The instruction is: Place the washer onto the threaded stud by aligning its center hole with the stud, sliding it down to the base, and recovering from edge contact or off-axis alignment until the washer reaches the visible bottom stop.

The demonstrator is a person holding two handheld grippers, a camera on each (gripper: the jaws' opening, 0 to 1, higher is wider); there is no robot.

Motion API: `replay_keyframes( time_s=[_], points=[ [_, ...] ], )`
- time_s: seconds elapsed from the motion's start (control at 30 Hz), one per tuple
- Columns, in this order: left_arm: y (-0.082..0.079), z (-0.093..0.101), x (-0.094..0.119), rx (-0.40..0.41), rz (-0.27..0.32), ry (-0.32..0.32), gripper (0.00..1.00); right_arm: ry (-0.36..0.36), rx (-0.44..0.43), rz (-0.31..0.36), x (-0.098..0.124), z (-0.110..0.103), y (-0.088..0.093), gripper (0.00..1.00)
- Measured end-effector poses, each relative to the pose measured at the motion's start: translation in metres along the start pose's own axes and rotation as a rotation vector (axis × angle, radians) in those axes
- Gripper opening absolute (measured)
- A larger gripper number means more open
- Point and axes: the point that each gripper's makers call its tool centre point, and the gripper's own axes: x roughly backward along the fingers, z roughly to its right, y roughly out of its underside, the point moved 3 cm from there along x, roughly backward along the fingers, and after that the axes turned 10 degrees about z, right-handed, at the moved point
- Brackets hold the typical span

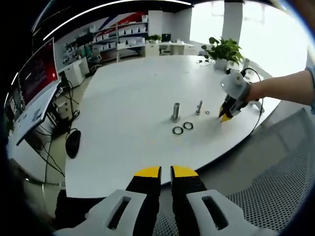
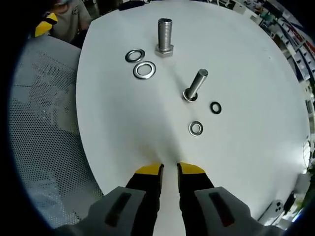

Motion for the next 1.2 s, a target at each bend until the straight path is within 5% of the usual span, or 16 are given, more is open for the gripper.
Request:
replay_keyframes(
  time_s=[0.57, 0.7, 0.97, 1.2],
  points=[
    [0.005, 0.002, 0.001, 0.003, -0.039, 0.009, 0.0, -0.033, -0.048, 0.004, -0.001, 0.004, -0.003, 0.16],
    [0.005, 0.001, 0.001, 0.006, -0.034, 0.007, 0.0, 0.029, -0.025, 0.026, 0.0, 0.013, -0.006, 0.17],
    [0.005, 0.001, 0.001, 0.009, -0.031, 0.004, 0.0, 0.027, -0.167, 0.105, -0.003, 0.029, -0.026, 0.28],
    [0.005, 0.001, 0.001, 0.01, -0.032, 0.007, 0.0, 0.02, -0.136, 0.084, -0.01, 0.027, -0.029, 0.28]
  ],
)
